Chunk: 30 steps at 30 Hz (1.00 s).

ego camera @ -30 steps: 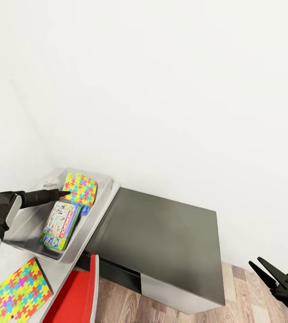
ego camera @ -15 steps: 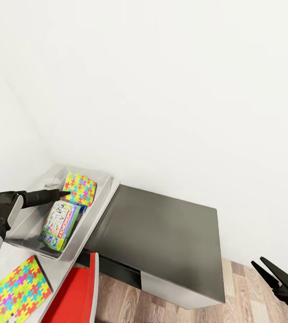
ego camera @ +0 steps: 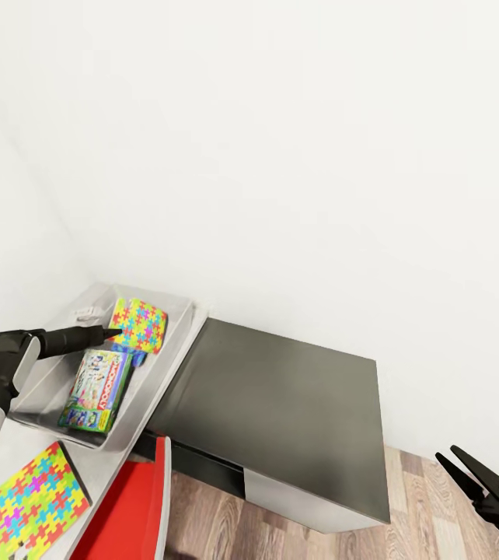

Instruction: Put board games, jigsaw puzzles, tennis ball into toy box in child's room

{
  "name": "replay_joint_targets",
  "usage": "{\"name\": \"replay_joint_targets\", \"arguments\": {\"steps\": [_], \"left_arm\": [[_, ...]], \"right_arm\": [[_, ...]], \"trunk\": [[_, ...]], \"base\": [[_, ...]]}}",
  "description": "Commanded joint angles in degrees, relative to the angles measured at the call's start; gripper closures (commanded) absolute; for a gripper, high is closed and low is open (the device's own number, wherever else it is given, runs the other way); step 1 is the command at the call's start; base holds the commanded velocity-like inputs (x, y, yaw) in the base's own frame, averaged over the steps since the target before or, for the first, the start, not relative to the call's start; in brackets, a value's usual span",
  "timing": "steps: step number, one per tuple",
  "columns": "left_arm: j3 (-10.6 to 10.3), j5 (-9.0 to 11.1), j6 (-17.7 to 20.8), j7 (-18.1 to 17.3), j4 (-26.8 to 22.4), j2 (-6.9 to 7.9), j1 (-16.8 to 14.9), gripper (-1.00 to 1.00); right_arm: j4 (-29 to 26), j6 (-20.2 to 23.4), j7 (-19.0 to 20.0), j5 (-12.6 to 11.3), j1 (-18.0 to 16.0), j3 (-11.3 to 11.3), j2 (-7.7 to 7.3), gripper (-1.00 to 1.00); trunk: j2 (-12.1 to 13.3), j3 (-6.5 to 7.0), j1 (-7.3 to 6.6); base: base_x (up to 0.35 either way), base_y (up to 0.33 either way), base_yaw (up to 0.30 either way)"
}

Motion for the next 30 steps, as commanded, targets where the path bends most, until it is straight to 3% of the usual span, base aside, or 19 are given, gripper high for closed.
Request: {"name": "replay_joint_targets", "arguments": {"steps": [1,30], "left_arm": [[0.04,0.1,0.26,0.05,0.01,0.01,-0.06,1.0],[0.04,0.1,0.2,0.05,0.01,0.01,-0.17,1.0]], "right_arm": [[-0.03,0.33,-0.06,-0.24,0.0,0.0,-0.02,-1.0],[0.32,0.31,-0.08,-0.03,-0.01,0.0,-0.02,-1.0]], "trunk": [[-0.09,-0.09,0.04],[-0.09,-0.09,0.04]], "base": [[0.0,0.0,0.0],[0.0,0.0,0.0]]}}
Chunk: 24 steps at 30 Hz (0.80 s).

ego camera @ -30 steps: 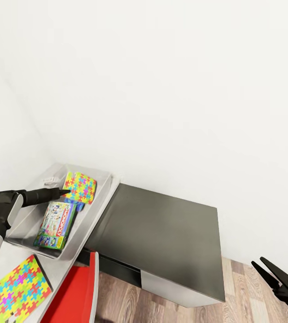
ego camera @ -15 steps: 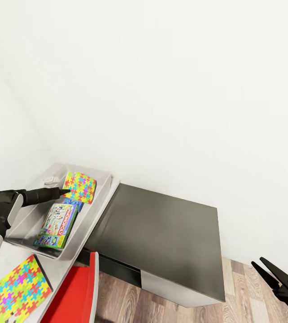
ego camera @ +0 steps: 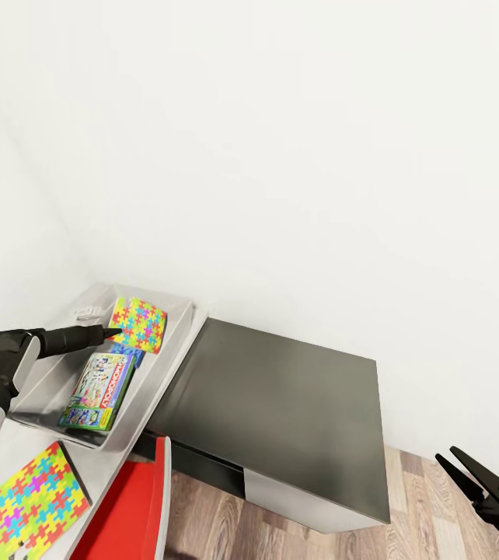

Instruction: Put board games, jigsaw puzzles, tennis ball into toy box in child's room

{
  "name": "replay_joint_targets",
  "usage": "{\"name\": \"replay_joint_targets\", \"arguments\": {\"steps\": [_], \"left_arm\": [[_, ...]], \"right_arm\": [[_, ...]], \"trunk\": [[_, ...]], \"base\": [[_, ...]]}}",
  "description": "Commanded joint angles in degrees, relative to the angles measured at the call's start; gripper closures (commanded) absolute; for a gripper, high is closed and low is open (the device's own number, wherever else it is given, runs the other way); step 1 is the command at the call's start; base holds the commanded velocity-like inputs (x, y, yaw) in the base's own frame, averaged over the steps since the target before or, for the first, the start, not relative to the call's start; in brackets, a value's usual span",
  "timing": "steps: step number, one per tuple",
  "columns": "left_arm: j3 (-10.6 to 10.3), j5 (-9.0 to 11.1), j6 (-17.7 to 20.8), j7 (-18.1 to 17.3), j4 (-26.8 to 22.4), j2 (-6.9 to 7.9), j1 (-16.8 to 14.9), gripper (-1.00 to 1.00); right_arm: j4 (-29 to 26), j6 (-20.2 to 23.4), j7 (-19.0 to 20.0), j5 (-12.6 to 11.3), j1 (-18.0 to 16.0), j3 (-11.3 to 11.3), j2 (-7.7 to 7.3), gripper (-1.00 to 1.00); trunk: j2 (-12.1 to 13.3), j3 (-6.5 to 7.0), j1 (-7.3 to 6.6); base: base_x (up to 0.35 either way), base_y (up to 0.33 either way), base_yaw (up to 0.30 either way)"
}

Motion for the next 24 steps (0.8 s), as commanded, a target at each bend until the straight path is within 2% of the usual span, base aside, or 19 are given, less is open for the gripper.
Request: {"name": "replay_joint_targets", "arguments": {"steps": [1,6,7,24], "left_arm": [[0.04,0.47,0.5,0.05,0.0,0.0,-0.04,1.0],[0.04,0.47,0.5,0.05,0.0,0.0,-0.09,1.0],[0.04,0.47,0.5,0.05,0.0,0.0,-0.09,-1.0],[0.1,0.47,0.5,0.13,0.0,0.08,-0.11,-1.0]], "right_arm": [[-0.03,0.33,-0.05,-0.25,0.01,0.0,-0.02,-1.0],[-0.02,0.33,-0.05,-0.26,0.01,0.0,-0.02,-1.0],[-0.02,0.33,-0.05,-0.24,0.01,0.0,-0.02,-1.0],[-0.07,0.33,-0.05,-0.28,0.02,0.0,-0.02,-1.0]], "trunk": [[-0.1,-0.09,0.03],[-0.1,-0.09,0.03],[-0.1,-0.09,0.03],[-0.1,-0.09,0.03]], "base": [[0.0,0.0,0.0],[0.0,0.0,0.0],[0.0,0.0,0.0],[0.0,0.0,0.0]]}}
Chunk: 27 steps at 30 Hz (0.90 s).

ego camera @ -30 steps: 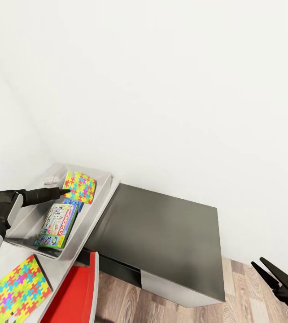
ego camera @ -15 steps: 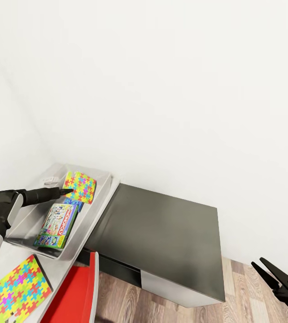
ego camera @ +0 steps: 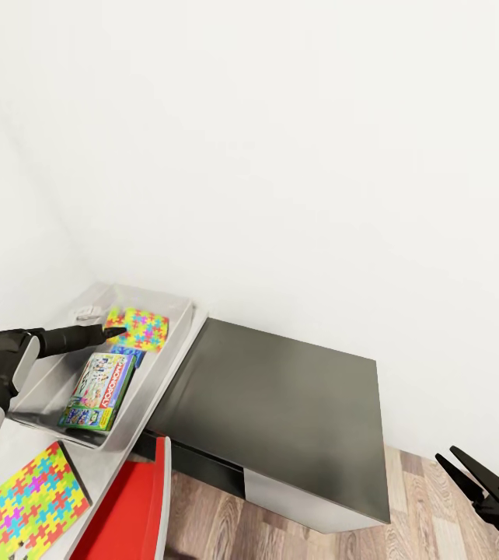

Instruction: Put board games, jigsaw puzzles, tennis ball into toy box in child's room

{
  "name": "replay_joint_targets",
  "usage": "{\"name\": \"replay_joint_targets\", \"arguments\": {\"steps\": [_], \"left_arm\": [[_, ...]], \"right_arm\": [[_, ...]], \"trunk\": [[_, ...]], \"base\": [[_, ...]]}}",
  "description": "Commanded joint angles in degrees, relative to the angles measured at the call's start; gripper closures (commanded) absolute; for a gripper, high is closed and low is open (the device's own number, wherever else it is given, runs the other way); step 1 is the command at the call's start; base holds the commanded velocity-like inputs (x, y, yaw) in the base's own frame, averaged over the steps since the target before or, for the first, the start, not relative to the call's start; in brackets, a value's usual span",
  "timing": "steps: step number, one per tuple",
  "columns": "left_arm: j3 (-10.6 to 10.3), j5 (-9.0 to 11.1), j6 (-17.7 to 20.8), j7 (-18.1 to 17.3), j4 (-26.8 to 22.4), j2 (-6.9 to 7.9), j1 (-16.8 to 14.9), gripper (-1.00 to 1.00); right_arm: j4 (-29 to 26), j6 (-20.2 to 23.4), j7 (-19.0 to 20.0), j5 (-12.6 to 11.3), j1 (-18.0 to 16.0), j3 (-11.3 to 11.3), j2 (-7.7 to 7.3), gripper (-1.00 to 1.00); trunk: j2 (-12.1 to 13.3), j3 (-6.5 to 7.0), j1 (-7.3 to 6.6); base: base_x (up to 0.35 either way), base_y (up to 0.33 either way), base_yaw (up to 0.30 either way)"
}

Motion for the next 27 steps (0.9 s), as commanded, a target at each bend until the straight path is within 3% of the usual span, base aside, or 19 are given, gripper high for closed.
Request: {"name": "replay_joint_targets", "arguments": {"steps": [1,23,27], "left_arm": [[0.06,0.49,0.51,0.03,0.0,0.01,-0.04,-1.0],[0.42,0.91,0.93,-1.27,-1.32,0.76,-0.79,-1.0],[0.46,1.0,2.13,-4.28,-2.45,0.87,-0.82,-1.0]], "right_arm": [[-0.05,0.33,-0.05,-0.26,-0.01,0.0,-0.02,-1.0],[0.02,0.41,-0.05,-0.26,0.01,-0.01,-0.02,-1.0],[0.02,0.42,-0.05,-0.29,0.01,-0.03,-0.02,-1.0]], "trunk": [[-0.1,-0.09,0.03],[-0.1,-0.09,0.03],[-0.1,-0.09,0.03]], "base": [[0.0,0.0,0.0],[0.0,0.0,0.0],[0.0,0.0,0.0]]}}
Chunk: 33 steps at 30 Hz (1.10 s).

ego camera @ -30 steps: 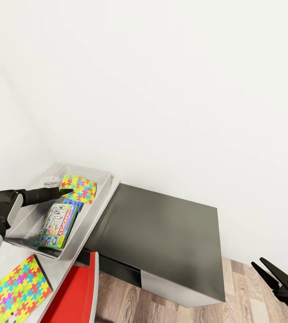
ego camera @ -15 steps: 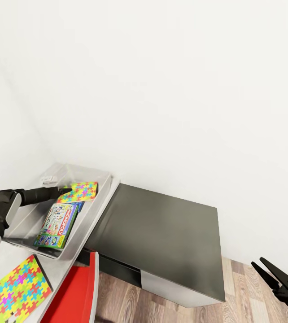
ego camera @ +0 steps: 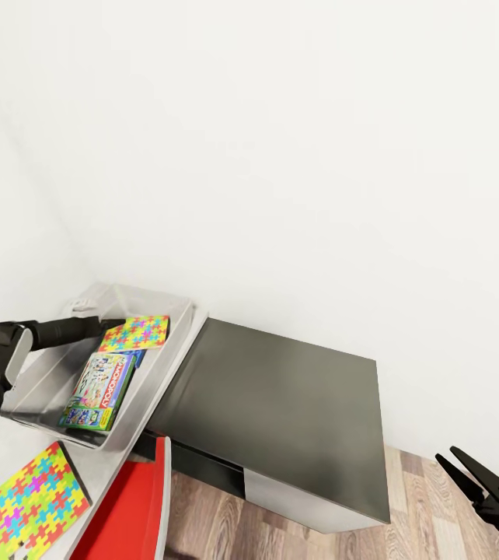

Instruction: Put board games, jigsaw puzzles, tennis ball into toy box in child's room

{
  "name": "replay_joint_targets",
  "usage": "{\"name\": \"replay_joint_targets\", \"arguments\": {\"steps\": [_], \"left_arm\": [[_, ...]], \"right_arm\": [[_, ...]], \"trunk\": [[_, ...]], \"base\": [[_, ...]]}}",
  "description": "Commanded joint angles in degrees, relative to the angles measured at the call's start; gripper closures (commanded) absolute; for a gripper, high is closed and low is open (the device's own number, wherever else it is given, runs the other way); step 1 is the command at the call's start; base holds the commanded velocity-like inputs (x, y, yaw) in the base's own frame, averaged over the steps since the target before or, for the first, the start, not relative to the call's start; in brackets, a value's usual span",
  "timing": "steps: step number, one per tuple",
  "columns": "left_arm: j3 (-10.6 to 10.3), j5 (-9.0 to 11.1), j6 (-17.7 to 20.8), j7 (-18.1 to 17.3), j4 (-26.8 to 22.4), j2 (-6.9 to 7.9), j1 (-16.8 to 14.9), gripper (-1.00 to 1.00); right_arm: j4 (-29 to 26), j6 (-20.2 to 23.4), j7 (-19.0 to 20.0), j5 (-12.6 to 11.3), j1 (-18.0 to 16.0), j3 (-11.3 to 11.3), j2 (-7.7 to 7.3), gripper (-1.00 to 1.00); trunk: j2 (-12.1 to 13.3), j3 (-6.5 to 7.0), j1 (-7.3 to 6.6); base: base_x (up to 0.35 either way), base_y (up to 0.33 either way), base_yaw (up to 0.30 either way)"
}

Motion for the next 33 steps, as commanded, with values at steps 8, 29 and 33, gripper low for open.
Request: {"name": "replay_joint_targets", "arguments": {"steps": [8,29,33], "left_arm": [[0.15,0.38,3.54,-12.49,-0.48,2.96,-0.05,-1.0],[11.77,0.26,6.82,-38.49,-0.31,12.87,0.75,-1.0],[13.2,0.31,6.84,-43.29,0.52,15.28,1.35,-1.0]], "right_arm": [[-0.12,0.33,0.02,-0.54,0.0,-0.04,-0.02,-1.0],[-0.21,0.33,0.06,-0.72,0.07,-0.03,-0.02,-1.0],[-0.25,0.33,0.06,-0.74,0.08,-0.01,-0.03,-1.0]], "trunk": [[-0.1,0.0,0.03],[-0.1,1.75,0.03],[-0.1,2.12,0.03]], "base": [[0.0,0.0,0.0],[0.0,0.0,0.0],[0.0,0.0,0.0]]}}
